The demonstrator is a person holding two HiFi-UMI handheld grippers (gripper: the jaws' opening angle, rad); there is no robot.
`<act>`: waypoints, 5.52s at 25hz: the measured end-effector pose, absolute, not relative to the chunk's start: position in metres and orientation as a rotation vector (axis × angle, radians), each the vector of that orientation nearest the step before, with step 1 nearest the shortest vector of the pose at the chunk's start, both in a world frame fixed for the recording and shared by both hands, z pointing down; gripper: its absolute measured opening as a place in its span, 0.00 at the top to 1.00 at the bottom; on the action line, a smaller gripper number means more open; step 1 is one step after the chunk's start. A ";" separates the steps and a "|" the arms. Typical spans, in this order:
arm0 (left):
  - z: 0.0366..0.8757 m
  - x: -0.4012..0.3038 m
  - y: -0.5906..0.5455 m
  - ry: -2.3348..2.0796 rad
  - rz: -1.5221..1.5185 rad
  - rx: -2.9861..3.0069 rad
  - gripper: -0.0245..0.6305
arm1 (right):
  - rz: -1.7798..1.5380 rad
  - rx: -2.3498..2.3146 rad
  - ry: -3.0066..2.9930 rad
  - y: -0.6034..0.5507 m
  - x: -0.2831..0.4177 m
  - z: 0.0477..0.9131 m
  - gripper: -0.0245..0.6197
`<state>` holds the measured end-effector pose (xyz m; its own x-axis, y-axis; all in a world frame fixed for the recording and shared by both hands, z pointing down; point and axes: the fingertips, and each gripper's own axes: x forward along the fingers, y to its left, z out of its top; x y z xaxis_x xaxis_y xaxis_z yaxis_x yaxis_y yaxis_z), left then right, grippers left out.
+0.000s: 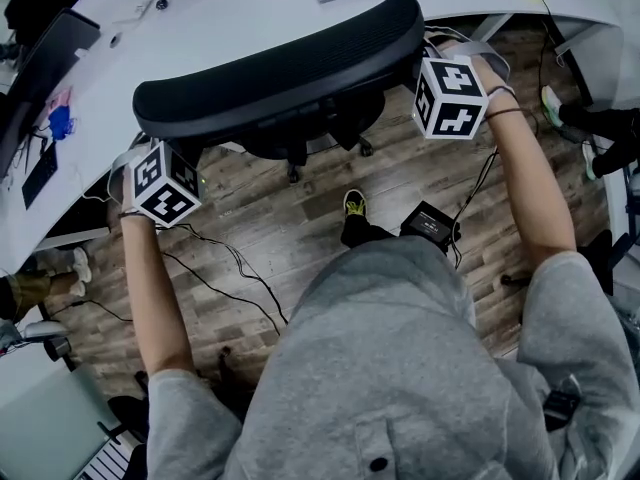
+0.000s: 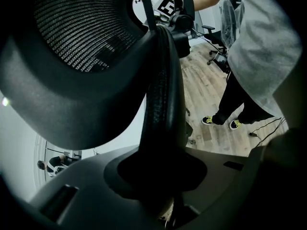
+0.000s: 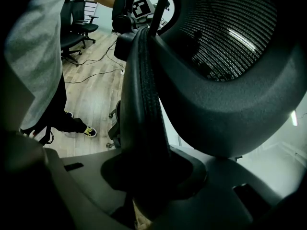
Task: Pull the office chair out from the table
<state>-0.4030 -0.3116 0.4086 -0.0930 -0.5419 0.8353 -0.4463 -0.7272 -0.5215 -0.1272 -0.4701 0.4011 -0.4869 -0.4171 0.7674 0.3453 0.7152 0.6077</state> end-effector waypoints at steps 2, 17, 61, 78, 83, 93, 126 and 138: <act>0.410 -0.401 -0.306 1.122 -1.970 -2.071 0.79 | -0.901 0.057 -1.869 -0.463 -0.124 0.402 0.74; 0.417 -0.406 -0.301 1.126 -1.973 -2.086 0.79 | -0.882 0.053 -1.863 -0.458 -0.130 0.411 0.74; 0.408 -0.326 -0.137 1.218 -1.972 -2.058 0.78 | -0.936 0.021 -1.889 -0.308 -0.059 0.402 0.74; 0.409 -0.290 -0.087 1.230 -1.977 -2.062 0.78 | -0.939 0.005 -1.876 -0.262 -0.024 0.402 0.74; 0.410 -0.273 -0.067 1.229 -1.983 -2.065 0.78 | -0.934 0.003 -1.873 -0.243 -0.007 0.402 0.74; 0.411 -0.243 -0.026 1.229 -1.970 -2.065 0.78 | -0.933 0.014 -1.874 -0.199 0.025 0.403 0.74; 0.407 -0.190 0.088 1.167 -1.918 -2.085 0.77 | -0.908 0.066 -1.861 -0.069 0.085 0.393 0.74; 0.417 -0.147 0.175 1.099 -1.895 -2.073 0.77 | -0.878 0.131 -1.854 0.037 0.139 0.406 0.74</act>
<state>-0.1473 0.1753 0.4165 -0.0512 -0.5779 0.8145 -0.4203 -0.7274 -0.5424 0.1390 0.0372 0.4061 -0.4595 -0.4620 0.7586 0.2940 0.7268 0.6207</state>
